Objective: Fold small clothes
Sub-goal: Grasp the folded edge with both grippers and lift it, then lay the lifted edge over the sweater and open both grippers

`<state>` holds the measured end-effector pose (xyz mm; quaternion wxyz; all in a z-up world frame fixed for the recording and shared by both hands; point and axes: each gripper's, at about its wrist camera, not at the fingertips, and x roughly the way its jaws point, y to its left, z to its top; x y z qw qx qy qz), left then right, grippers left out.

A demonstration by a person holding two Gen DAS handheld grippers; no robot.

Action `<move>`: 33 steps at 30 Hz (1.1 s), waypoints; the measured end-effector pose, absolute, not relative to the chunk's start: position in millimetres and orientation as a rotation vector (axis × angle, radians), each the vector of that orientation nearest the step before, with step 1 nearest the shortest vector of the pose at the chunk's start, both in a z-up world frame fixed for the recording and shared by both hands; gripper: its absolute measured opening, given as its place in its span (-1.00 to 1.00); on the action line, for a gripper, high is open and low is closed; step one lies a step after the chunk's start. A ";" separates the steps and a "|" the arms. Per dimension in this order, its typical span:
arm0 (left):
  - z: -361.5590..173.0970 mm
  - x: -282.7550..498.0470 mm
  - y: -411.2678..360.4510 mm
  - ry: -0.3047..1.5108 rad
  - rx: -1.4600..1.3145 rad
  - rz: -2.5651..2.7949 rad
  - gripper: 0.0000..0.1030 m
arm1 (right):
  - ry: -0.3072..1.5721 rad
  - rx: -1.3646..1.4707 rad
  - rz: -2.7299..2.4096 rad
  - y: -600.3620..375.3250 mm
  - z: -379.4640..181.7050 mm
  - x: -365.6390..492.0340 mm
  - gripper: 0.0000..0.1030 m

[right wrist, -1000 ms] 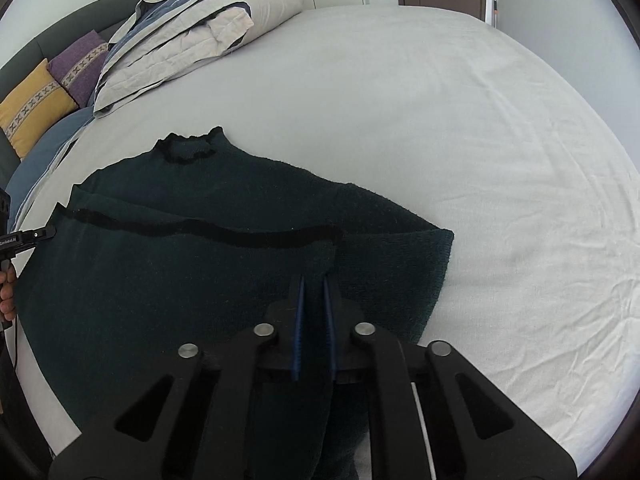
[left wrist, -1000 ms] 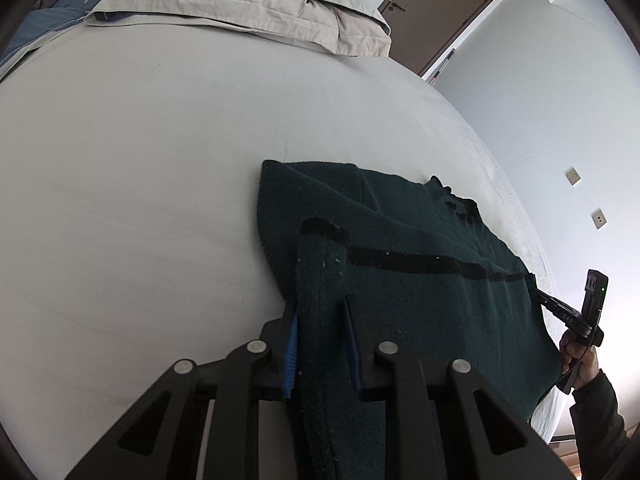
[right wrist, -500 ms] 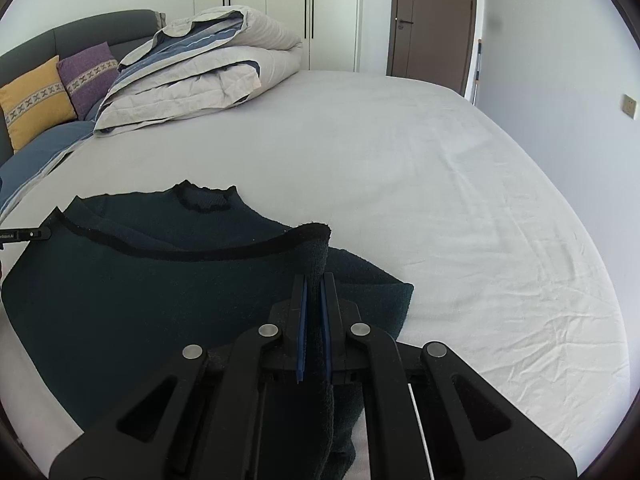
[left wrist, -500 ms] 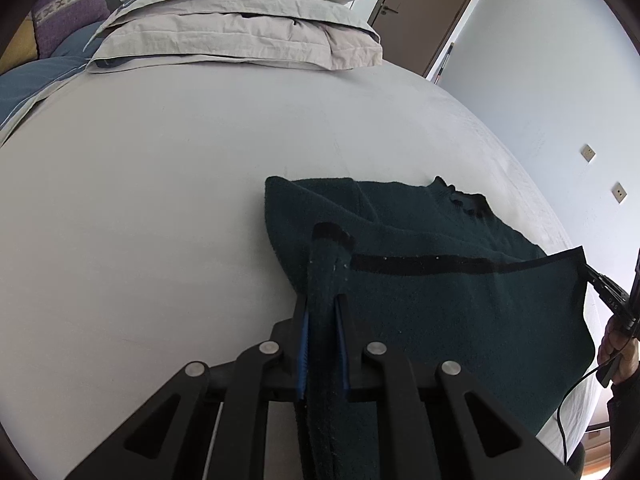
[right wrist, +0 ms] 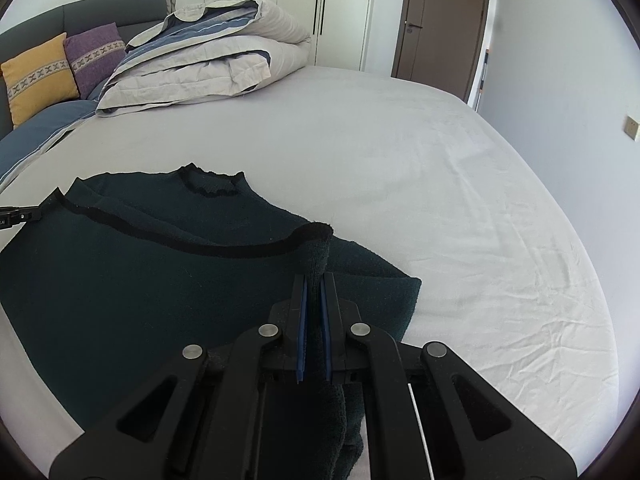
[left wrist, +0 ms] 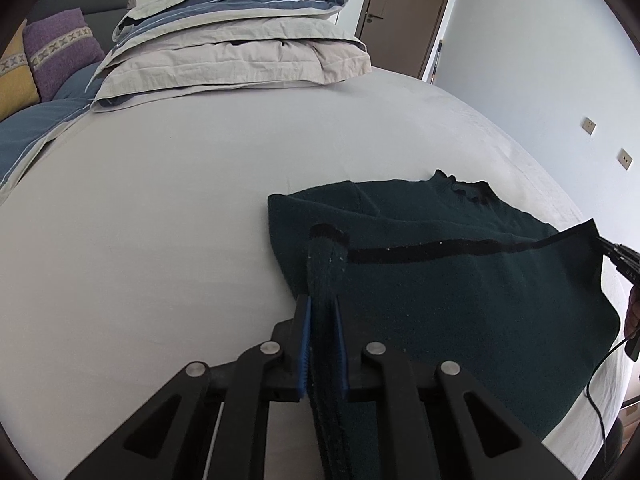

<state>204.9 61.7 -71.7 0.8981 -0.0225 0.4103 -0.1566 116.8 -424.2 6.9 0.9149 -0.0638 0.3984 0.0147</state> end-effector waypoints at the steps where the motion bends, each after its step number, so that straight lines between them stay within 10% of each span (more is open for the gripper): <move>1: -71.3 203.2 59.1 0.836 -0.015 -0.316 -0.76 | 0.812 -0.140 0.030 -422.1 8.9 114.8 -0.90; 33: -24.1 250.1 39.2 0.630 0.011 -0.309 -0.91 | 0.713 -0.001 -0.192 -482.9 31.1 129.7 -0.90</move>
